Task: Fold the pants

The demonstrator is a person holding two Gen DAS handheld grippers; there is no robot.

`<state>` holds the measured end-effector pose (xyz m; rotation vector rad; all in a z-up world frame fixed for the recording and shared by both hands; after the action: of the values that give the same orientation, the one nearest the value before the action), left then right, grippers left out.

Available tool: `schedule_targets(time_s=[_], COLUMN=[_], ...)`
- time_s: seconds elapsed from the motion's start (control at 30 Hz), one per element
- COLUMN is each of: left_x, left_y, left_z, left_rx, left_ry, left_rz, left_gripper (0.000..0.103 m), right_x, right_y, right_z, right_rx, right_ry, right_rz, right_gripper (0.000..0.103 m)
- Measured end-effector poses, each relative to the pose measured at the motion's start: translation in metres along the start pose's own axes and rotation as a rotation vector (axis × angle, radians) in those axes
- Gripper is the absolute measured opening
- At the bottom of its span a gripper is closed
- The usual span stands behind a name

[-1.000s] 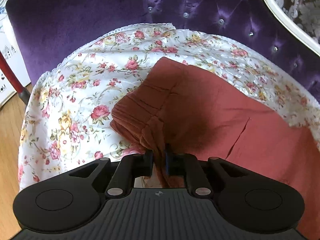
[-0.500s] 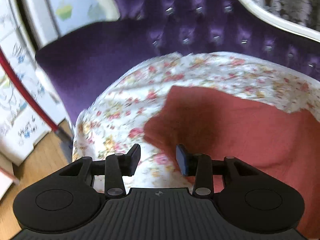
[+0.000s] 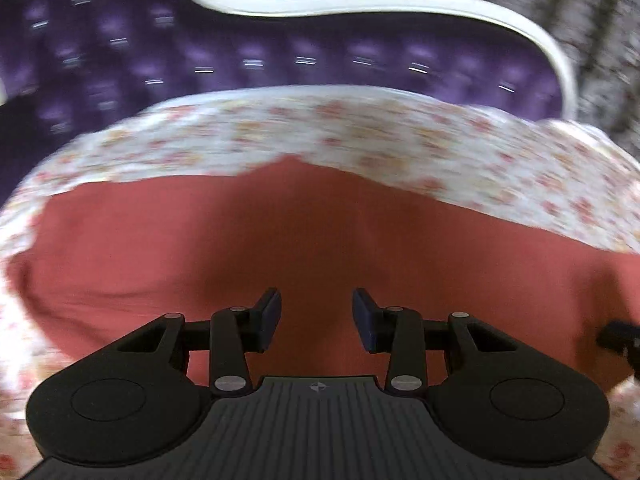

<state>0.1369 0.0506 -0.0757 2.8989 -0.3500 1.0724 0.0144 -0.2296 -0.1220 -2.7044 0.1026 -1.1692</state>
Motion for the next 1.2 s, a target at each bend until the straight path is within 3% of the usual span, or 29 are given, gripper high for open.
schedule_targets(time_s=[0.1, 0.17, 0.3, 0.53, 0.67, 0.73, 0.77, 0.8, 0.87, 1.0, 1.1, 1.2], left_x=[-0.005, -0.009, -0.022, -0.028, -0.025, -0.025, -0.026, -0.026, -0.028, -0.024, -0.014, -0.003], left_y=[0.043, 0.063, 0.085, 0.090, 0.092, 0.095, 0.096, 0.095, 0.094, 0.095, 0.109, 0.134], left_z=[0.011, 0.019, 0.036, 0.034, 0.036, 0.036, 0.036, 0.035, 0.035, 0.031, 0.023, 0.019], left_rx=[-0.055, -0.083, -0.102, -0.064, -0.059, -0.050, -0.046, -0.045, -0.044, -0.051, -0.056, -0.069], left_ry=[-0.008, -0.024, -0.083, -0.064, -0.072, -0.069, -0.065, -0.062, -0.058, -0.058, -0.023, 0.017], left_rz=[0.056, 0.081, 0.112, 0.124, 0.118, 0.125, 0.128, 0.128, 0.119, 0.075, 0.075, 0.095], left_gripper=[0.038, 0.038, 0.039, 0.039, 0.039, 0.039, 0.039, 0.039, 0.039, 0.038, 0.038, 0.038], right_x=[0.004, 0.004, 0.004, -0.011, -0.017, -0.017, -0.018, -0.020, -0.023, 0.002, 0.030, 0.048], right_y=[0.048, 0.087, 0.157, 0.221, 0.236, 0.243, 0.246, 0.249, 0.250, 0.228, 0.228, 0.232], right_z=[-0.029, -0.047, -0.068, -0.052, -0.051, -0.045, -0.042, -0.036, -0.033, -0.054, -0.074, -0.073], right_rx=[-0.083, -0.144, -0.205, -0.066, 0.077, 0.147, 0.170, 0.202, 0.246, 0.125, 0.128, 0.059], right_ry=[0.055, 0.096, 0.132, 0.041, 0.074, 0.062, 0.049, 0.035, 0.047, 0.083, 0.144, 0.158], right_rz=[0.096, 0.184, 0.348, 0.501, 0.530, 0.549, 0.563, 0.592, 0.615, 0.439, 0.393, 0.326], right_gripper=[0.043, 0.054, 0.056, 0.059, 0.058, 0.049, 0.025, 0.020, 0.018, 0.015, 0.014, 0.014])
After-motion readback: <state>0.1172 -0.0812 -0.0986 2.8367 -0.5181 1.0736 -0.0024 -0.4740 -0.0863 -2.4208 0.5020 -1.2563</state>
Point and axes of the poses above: each gripper's, at about its wrist camera, not at the fingertips, and z roughly the way its jaws point, y to its right, x to its top, the point moved 3 cm from there along z, roughly the way its jaws point, and after that the axes turned 3 degrees about z, right-handed, at the moved point
